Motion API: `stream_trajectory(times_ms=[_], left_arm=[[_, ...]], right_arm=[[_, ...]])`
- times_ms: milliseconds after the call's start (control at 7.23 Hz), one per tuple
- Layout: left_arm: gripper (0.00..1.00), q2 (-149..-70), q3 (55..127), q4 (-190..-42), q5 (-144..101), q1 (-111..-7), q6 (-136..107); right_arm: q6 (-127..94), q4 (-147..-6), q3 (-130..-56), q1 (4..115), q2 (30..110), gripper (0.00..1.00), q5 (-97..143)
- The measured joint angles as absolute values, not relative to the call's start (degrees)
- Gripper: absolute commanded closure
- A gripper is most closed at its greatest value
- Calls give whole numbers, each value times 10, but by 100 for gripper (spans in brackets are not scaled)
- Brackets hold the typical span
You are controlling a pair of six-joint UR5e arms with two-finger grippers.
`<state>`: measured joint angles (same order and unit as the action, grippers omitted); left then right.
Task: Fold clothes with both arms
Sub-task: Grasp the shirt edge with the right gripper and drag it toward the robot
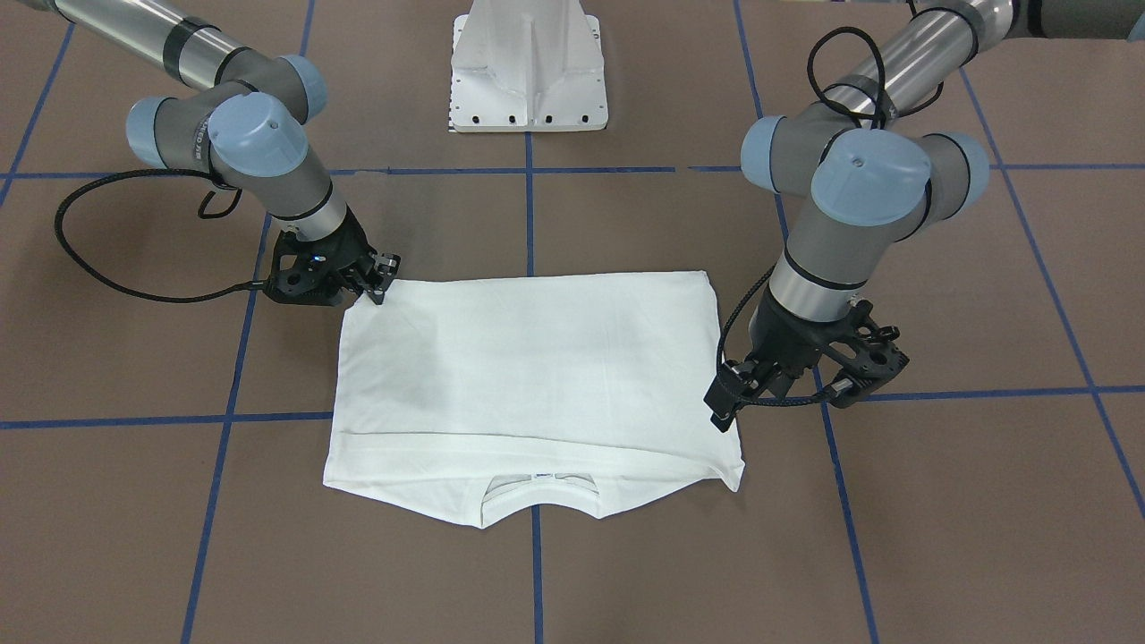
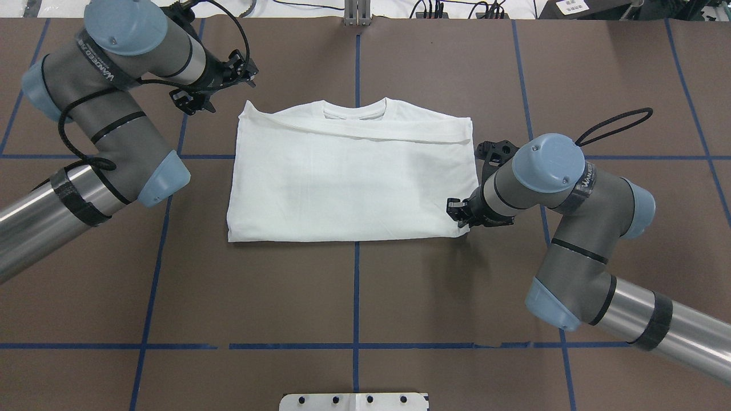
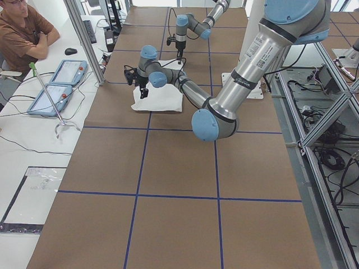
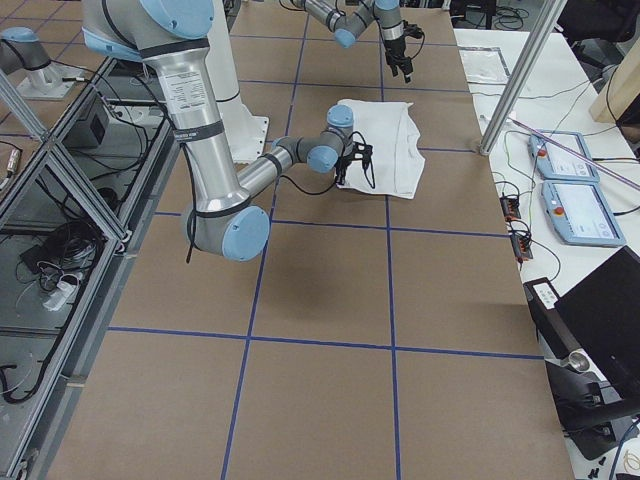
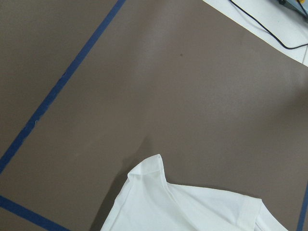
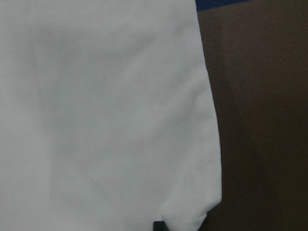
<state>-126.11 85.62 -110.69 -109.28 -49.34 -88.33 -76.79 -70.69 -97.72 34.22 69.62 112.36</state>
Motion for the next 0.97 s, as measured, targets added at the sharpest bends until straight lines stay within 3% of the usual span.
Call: stream_trajectory(times_ms=[692, 968], left_arm=[[1, -1266, 870, -1104, -1082, -493, -887], [1, -1267, 875, -1104, -1078, -492, -888]], right_arm=[[-771, -707, -1129, 335, 860, 100, 1135], [-797, -707, -1182, 281, 914, 100, 1164]])
